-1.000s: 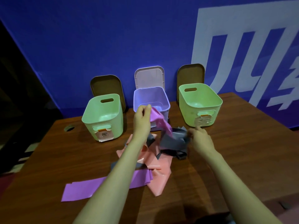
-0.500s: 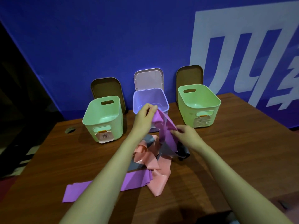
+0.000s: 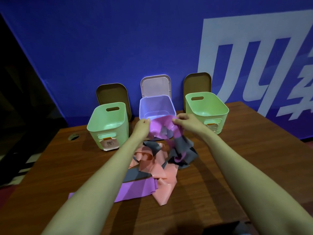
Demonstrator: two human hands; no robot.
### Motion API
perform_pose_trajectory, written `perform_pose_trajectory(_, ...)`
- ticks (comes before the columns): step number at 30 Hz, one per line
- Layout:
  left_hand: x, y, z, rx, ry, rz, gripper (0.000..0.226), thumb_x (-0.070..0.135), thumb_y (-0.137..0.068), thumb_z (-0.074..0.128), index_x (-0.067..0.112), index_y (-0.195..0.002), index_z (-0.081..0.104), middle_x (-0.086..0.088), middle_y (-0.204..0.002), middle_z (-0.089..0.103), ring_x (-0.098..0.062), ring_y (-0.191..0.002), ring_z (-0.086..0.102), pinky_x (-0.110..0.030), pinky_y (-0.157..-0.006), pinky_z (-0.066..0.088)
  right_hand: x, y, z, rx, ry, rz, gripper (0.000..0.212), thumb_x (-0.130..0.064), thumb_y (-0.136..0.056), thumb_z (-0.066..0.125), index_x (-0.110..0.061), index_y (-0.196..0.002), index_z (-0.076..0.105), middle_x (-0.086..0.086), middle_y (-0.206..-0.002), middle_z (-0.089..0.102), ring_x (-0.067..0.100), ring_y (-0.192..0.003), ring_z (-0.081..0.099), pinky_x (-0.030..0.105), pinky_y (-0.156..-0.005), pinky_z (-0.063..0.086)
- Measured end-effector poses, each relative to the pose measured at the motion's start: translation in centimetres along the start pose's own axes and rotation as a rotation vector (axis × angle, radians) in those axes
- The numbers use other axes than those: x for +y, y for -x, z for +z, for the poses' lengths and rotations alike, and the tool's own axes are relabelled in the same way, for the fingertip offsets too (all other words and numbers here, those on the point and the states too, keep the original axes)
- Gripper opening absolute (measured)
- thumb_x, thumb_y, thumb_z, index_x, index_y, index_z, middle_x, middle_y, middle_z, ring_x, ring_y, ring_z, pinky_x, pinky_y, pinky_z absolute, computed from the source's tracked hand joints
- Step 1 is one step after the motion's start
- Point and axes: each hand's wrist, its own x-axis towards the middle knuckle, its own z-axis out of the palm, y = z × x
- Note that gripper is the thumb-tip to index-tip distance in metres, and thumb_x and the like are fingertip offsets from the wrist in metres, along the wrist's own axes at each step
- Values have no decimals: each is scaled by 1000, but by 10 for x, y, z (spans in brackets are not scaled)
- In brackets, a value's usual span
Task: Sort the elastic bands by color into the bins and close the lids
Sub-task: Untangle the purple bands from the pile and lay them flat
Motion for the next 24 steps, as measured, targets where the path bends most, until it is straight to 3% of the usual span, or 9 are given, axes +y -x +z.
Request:
perform_pose_trajectory(2,3,5,4,-24,172,-52,29,33,-93,46,18,-68,49,-14,-84,53,-26,-79,53,-45,-84,49,-1,-1,5,-30,-37,-27,15,-18,-91,59,-19,-75,61,2,-69,55,14,-62,45,26,-55,35)
perform_pose_trajectory(4,8,16,6,-126,265,-23,27,45,-93,49,21,-81,56,-5,-88,59,-23,-85,57,-41,-87,48,-2,-3,8,-43,-17,-90,12,-22,-90,61,-20,-78,65,5,-75,60,16,-68,49,28,-59,39)
perform_pose_trajectory(7,10,25,2,-320,9,56,30,49,-80,65,20,-86,68,3,-84,66,-14,-78,59,-28,-77,48,-6,-5,13,-14,-16,-197,10,-23,-88,62,-22,-79,66,6,-78,62,14,-70,51,30,-66,41)
perform_pose_trajectory(9,10,21,0,-217,-47,122,20,37,-80,70,18,-75,67,-1,-76,63,-15,-71,54,-30,-72,43,-10,-5,13,43,-75,-215,13,-24,-90,60,-22,-77,62,3,-74,59,12,-68,49,28,-63,39)
perform_pose_trajectory(11,15,17,-2,-124,167,118,12,26,-84,67,19,-74,68,-1,-76,67,-18,-75,57,-31,-75,45,-8,-3,11,22,-33,-198,14,-29,-89,61,-22,-78,58,0,-69,56,14,-64,48,28,-59,38)
perform_pose_trajectory(14,22,18,-3,-119,423,81,13,16,-88,62,17,-76,67,8,-64,69,-9,-66,61,-21,-70,48,11,5,4,-244,275,-86,19,-31,-84,68,-12,-88,64,4,-79,63,16,-72,56,36,-67,47)
perform_pose_trajectory(17,18,23,-3,-151,276,119,16,19,-87,63,19,-71,66,6,-65,65,-8,-64,57,-19,-67,44,40,19,4,-391,556,9,18,-23,-83,68,-9,-95,67,8,-91,68,13,-78,57,32,-72,50)
perform_pose_trajectory(21,3,36,3,-71,213,85,23,15,-89,60,19,-66,62,8,-57,59,-2,-56,53,-15,-59,41,57,39,1,-321,803,20,5,-21,-83,65,-22,-80,61,2,-82,59,18,-76,53,24,-55,36)
perform_pose_trajectory(24,-16,48,10,-7,164,-38,27,25,-83,67,20,-63,50,0,-63,52,-15,-63,48,-25,-59,37,62,48,-2,-220,576,-9,8,-23,-82,67,-21,-77,63,0,-75,60,14,-71,53,28,-62,38)
